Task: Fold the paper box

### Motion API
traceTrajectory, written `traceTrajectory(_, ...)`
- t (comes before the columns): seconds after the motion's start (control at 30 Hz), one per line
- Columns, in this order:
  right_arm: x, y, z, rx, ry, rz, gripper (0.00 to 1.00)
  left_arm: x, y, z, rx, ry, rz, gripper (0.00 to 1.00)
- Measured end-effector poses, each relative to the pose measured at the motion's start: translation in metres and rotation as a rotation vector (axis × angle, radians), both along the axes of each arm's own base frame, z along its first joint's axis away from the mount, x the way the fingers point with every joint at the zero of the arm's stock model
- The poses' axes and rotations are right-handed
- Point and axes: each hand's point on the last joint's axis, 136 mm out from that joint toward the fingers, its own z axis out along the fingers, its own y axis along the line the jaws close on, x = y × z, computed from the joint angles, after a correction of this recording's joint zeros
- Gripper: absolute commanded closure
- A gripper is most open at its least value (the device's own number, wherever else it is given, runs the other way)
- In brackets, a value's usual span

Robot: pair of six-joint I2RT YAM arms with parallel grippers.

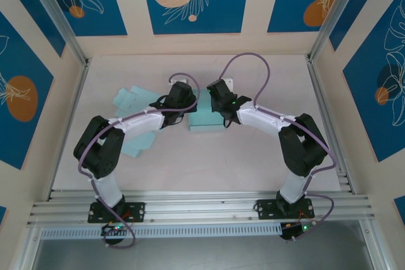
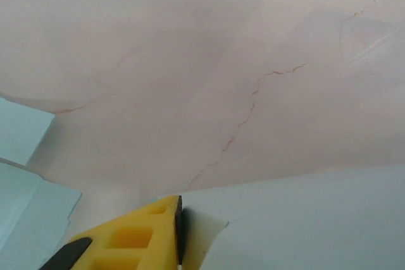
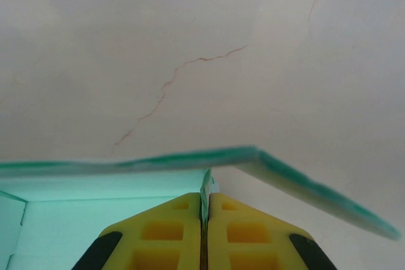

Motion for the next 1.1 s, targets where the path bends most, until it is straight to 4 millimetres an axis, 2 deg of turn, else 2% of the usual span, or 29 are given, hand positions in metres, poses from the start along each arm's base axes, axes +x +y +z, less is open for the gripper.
traceTrajectory(0.17, -0.002, -0.002, -0.002, -0.003, -0.013, -0.023, 0.91, 0.002, -0.003, -0.002, -0.048, 0.003, 0.022, 0.74)
traceTrajectory(0.47, -0.016, -0.004, -0.006, -0.018, -0.046, -0.043, 0.91, 0.003, -0.004, -0.007, -0.098, -0.021, 0.04, 0.84)
traceTrajectory(0.57, -0.026, -0.004, -0.016, -0.035, -0.031, -0.037, 0.91, -0.006, -0.004, -0.02, -0.096, 0.0, 0.033, 0.85)
traceTrajectory(0.83, -0.04, -0.003, -0.018, -0.037, -0.076, -0.046, 0.91, -0.016, -0.002, -0.02, -0.118, -0.033, 0.022, 0.84)
traceTrajectory(0.93, -0.047, -0.002, -0.019, -0.04, -0.094, -0.049, 0.91, -0.022, 0.0, -0.021, -0.124, -0.041, 0.015, 0.74)
traceTrajectory(1.03, -0.054, -0.001, -0.021, -0.04, -0.11, -0.053, 0.92, -0.034, 0.0, -0.025, -0.13, -0.031, -0.015, 0.57)
traceTrajectory(1.1, -0.059, 0.001, -0.023, -0.04, -0.118, -0.051, 0.92, -0.044, -0.003, -0.027, -0.133, -0.034, -0.057, 0.4)
